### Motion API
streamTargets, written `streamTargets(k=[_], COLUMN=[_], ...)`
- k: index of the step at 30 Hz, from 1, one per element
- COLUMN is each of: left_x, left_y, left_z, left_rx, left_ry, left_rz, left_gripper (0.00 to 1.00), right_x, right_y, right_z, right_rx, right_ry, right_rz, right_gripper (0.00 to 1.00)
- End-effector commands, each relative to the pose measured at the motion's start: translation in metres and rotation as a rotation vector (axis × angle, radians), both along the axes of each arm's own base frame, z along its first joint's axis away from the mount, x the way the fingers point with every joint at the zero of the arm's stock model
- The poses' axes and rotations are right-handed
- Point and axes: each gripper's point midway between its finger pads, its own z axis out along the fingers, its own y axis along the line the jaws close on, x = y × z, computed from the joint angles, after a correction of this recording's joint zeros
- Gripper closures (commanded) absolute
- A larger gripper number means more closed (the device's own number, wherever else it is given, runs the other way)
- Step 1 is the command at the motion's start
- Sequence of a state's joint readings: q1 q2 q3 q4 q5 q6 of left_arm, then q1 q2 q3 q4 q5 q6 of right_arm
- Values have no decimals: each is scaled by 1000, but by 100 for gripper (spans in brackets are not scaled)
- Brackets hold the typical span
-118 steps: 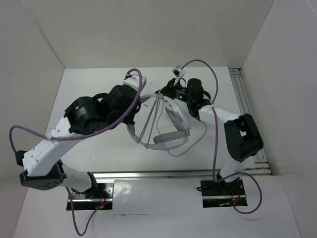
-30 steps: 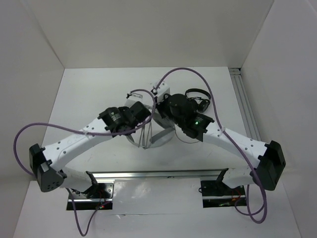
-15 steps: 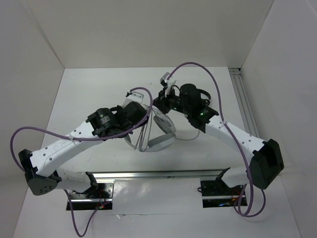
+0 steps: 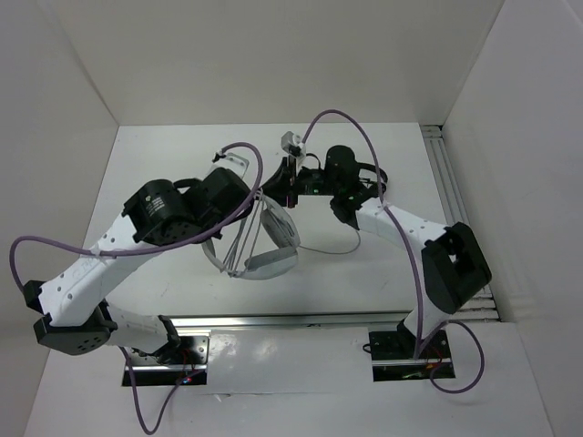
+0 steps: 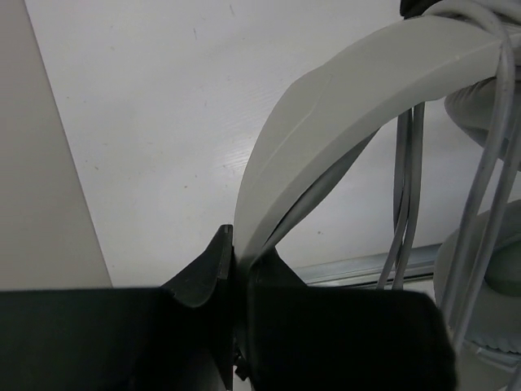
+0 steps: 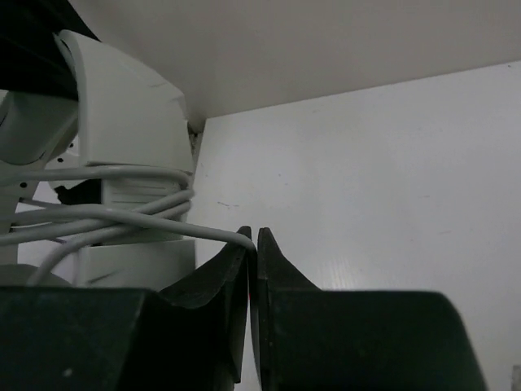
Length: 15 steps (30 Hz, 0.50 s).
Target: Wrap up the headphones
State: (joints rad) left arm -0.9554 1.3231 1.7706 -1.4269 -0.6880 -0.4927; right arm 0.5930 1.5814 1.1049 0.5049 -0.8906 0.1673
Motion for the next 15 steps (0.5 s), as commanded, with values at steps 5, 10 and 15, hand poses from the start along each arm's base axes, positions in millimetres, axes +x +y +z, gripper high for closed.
streamTargets(k=[5,10,15], left_x=[2,6,12], left_y=[-42,-39,-31], left_z=[69,60,73], left_rx=[-342,-312,-347], left_ry=[-137,-127,-171], left_rz=[-92,-74,-13], left_gripper=[100,100,100], right_x=[21,21,21], right_y=[23,28,32], right_z=[-43,-46,-58], right_rx=[51,86,93], right_ry=[180,194,214], right_rz=[27,54,47], right_gripper=[70,69,67])
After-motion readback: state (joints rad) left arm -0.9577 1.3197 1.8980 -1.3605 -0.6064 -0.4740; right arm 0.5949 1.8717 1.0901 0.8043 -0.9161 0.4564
